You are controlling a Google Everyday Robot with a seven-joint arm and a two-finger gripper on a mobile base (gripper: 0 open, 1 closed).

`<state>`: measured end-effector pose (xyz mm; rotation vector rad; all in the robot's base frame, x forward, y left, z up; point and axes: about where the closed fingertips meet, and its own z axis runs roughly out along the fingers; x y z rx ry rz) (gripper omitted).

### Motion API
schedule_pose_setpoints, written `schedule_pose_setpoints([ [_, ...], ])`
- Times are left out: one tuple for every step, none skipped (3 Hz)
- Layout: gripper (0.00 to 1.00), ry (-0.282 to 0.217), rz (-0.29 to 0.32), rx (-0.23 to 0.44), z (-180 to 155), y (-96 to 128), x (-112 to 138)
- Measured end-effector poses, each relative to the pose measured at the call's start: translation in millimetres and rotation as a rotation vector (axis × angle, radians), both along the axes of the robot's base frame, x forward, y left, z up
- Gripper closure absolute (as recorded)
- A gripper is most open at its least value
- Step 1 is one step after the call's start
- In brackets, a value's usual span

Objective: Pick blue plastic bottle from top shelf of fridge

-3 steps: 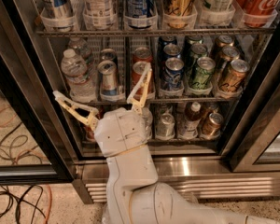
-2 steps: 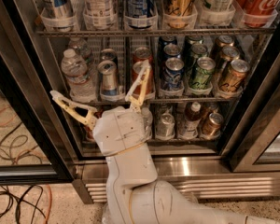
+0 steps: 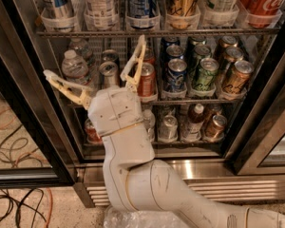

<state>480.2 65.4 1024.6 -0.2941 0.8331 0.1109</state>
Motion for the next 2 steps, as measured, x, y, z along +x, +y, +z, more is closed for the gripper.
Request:
schedule_pose_setpoints([
  [0.00,0.041,-0.036,0.051,-2.5,9.6,13.2],
  [0.00,0.040,-0.039,0.052,-2.4,9.5,13.5],
])
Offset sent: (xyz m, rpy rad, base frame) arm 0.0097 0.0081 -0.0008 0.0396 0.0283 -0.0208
